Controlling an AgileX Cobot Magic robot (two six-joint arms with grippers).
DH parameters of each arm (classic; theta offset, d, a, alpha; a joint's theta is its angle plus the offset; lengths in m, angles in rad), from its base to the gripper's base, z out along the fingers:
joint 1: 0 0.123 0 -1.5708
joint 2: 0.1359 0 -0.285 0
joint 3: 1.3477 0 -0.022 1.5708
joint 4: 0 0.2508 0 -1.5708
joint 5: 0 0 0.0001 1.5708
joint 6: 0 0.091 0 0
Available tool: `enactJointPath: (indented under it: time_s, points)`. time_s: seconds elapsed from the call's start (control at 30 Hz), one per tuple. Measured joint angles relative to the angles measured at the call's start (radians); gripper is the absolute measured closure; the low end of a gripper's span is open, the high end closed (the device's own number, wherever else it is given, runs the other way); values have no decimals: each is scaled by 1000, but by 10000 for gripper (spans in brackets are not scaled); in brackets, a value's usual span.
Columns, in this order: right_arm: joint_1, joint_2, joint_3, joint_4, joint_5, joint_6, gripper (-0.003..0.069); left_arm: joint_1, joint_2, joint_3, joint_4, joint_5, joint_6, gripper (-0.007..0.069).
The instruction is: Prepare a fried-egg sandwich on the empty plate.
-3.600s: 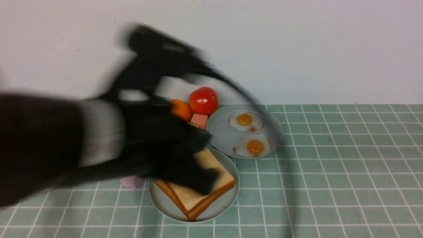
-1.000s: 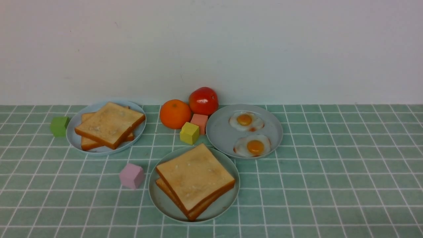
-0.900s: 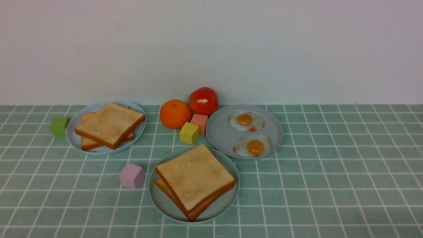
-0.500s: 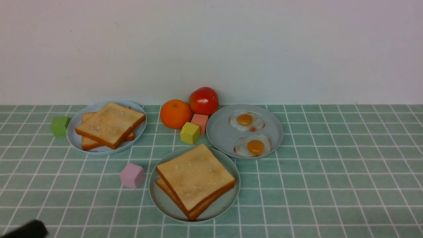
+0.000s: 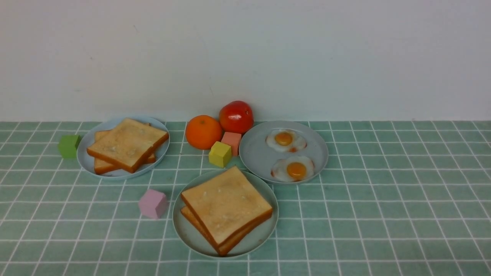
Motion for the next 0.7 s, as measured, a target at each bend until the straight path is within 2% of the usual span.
enactJointPath:
  time_s: [0.7]
  points:
    - [0,0,0,0,0,-1,622,0,0,0,1,-3,-6,638]
